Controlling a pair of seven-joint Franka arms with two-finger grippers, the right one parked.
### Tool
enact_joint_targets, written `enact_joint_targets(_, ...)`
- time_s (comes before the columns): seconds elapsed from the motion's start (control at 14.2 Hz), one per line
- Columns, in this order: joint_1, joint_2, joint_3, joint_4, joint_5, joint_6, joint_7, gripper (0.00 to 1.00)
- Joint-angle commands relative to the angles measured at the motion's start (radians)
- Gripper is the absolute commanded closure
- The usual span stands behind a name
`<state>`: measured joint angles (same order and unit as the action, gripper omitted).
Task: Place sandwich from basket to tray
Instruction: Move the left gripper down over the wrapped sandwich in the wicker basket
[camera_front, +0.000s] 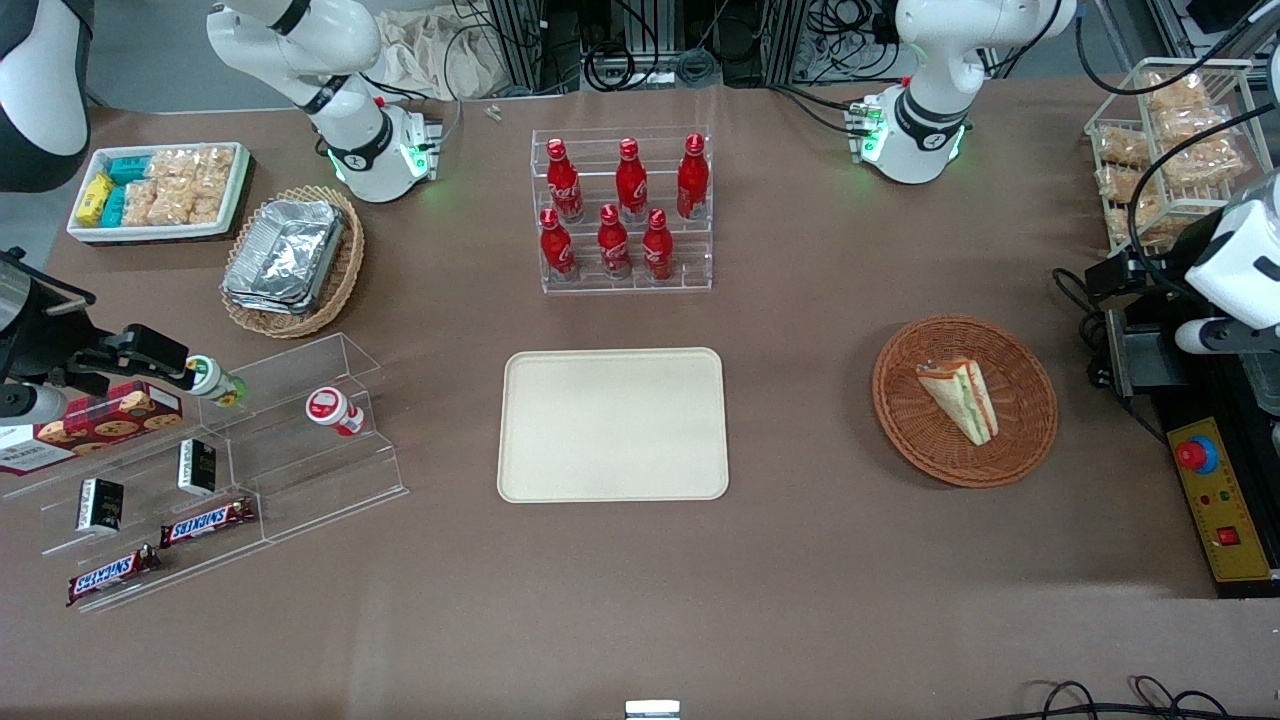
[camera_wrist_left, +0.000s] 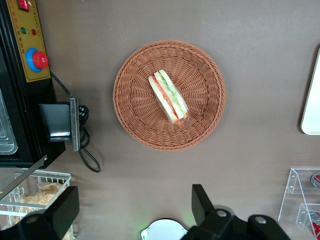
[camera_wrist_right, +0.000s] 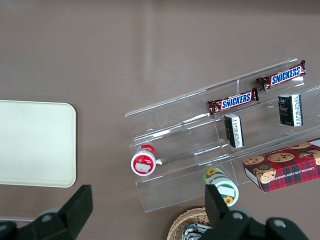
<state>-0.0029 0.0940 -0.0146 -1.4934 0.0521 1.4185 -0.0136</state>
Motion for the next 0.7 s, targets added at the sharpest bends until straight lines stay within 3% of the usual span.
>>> enact_joint_targets(0.0, -0.019, -0.002, 0.024, 0.013, -0.015, 0.005, -0.016, 0.0)
enact_joint_targets(0.28, -0.015, 0.009, 0.027, -0.019, -0.021, 0.011, -0.017, 0.0)
enact_joint_targets(0.63, -0.019, -0.127, 0.024, -0.406, -0.044, 0.331, -0.121, 0.0)
